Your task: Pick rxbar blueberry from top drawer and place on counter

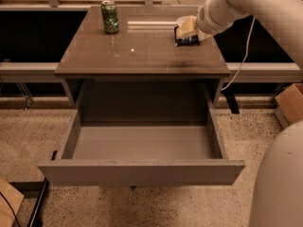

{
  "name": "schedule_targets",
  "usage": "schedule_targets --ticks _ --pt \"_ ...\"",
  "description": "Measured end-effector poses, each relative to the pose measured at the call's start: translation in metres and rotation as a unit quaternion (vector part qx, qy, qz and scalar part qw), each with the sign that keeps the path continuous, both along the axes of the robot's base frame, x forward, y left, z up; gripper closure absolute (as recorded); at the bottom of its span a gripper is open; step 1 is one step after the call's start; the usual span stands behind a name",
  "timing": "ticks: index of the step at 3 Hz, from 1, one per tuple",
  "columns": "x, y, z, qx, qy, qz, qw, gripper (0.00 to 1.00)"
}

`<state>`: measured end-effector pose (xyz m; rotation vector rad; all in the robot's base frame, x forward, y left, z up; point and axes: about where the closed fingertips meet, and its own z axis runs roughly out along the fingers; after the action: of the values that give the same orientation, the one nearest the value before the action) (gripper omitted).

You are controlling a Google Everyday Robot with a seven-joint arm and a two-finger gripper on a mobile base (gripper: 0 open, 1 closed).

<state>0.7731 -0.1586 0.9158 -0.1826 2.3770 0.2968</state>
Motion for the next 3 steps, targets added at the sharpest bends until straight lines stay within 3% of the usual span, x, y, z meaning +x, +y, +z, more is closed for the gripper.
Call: schedule_targets --ticks 3 --pt "0.0018 0.0052 -0.0080 0.000 0.006 0.004 1.0000 0.03"
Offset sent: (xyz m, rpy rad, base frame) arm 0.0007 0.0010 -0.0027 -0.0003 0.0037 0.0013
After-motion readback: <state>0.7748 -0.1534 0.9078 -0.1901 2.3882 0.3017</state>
